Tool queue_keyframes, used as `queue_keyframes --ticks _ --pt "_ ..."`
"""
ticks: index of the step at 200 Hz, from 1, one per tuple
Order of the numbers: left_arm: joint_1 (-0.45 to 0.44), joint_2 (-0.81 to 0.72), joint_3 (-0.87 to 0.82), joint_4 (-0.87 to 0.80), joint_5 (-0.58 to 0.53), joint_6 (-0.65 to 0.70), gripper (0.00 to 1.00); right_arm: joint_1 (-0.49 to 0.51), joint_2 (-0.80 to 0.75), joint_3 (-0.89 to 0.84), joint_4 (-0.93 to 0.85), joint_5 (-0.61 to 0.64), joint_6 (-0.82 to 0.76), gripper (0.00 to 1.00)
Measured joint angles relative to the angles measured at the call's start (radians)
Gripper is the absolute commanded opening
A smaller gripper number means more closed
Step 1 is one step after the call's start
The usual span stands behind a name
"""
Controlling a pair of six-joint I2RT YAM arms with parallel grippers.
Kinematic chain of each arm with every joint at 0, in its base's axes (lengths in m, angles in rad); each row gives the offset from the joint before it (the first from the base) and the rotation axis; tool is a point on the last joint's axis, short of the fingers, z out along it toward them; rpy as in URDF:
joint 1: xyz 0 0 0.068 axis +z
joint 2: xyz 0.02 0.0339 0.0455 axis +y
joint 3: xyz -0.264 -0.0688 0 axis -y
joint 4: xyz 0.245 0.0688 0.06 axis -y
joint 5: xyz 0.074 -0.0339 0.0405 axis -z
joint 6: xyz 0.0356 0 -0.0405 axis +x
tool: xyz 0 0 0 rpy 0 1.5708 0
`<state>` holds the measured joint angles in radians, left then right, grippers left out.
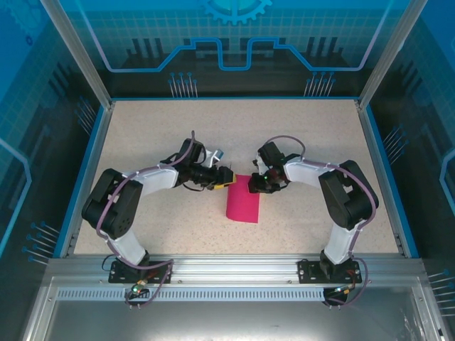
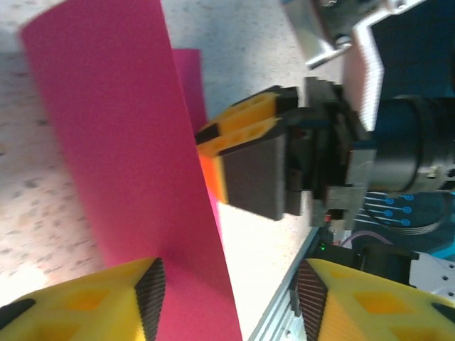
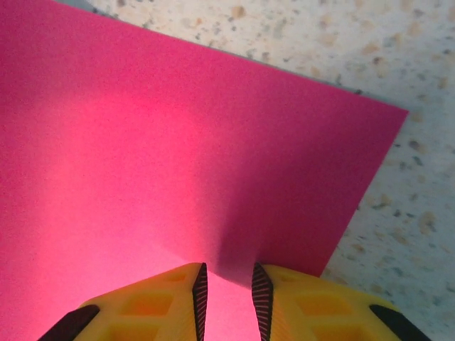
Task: Fold a paper plane with a square sheet of paper (fold left side to right side)
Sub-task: First fold in half a square sheet of paper at the center of the table.
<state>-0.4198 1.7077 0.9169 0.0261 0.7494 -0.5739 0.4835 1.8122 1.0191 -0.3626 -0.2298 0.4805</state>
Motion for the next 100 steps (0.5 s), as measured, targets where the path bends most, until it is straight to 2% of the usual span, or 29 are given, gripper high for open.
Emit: queue_keyframes --ticks 34,71,100 --pt "-0.053 0.041 0.054 0.042 0.011 -0.028 0.57 -0.027 -0.026 -0.059 0.096 -0.076 0.025 0.36" --pt "-0.068 0.094 0.06 0.057 0.011 -0.041 0.44 -0.088 -0.105 -0.136 0.172 -0.132 0.074 0.49" --pt "-0.068 0.119 0.07 0.055 0.007 -0.05 0.33 -0.14 -0.203 -0.19 0.242 -0.188 0.114 0.51"
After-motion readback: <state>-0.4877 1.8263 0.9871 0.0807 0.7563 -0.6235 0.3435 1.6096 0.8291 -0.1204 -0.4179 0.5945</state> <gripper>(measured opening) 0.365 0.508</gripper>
